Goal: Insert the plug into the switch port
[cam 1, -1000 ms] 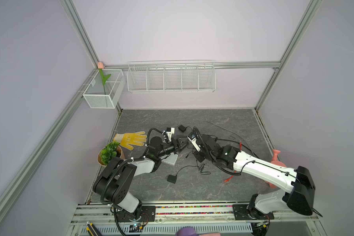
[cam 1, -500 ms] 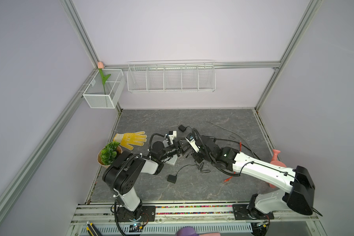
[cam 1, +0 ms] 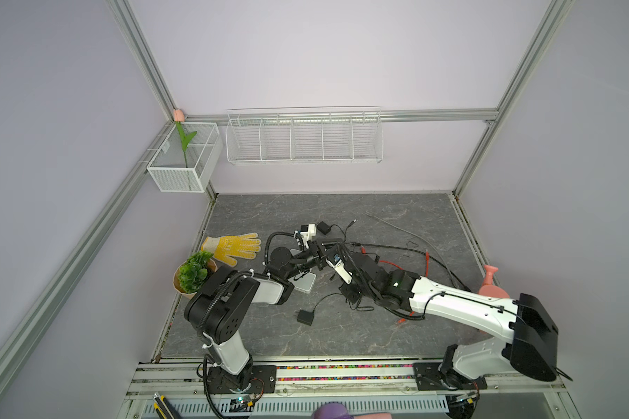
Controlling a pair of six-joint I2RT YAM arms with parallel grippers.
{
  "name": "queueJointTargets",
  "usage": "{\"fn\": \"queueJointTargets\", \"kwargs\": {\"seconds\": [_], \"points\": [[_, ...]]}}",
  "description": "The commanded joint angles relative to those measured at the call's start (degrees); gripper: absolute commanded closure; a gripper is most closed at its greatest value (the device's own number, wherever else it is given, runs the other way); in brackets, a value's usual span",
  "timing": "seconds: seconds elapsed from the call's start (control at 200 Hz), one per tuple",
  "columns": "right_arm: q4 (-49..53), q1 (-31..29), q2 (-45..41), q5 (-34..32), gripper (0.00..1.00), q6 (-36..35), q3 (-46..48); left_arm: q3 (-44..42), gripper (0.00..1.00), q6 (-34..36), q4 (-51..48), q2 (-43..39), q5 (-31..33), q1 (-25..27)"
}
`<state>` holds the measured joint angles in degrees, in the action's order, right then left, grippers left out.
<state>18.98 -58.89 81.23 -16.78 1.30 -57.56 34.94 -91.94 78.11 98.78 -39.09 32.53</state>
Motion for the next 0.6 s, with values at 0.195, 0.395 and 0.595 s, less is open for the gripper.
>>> {"fn": "queueJointTargets", "kwargs": {"seconds": [0.195, 0.395, 0.595], "points": [[1.19, -0.03, -3.93, -4.63, 0.94, 3.0, 3.83, 4.77, 0.98, -2.27, 2.78, 0.62, -1.01, -0.52], [0.79, 0.48, -5.79, -6.46, 0.89, 4.61, 5.52, 4.79, 1.0, -1.7, 2.84, 1.07, -1.15, -0.85], [2.29, 2.27, -12.55, -4.63, 0.66, 7.0, 6.84, 3.92, 1.0, 2.87, 0.93, -0.12, -2.62, -1.2]]}}
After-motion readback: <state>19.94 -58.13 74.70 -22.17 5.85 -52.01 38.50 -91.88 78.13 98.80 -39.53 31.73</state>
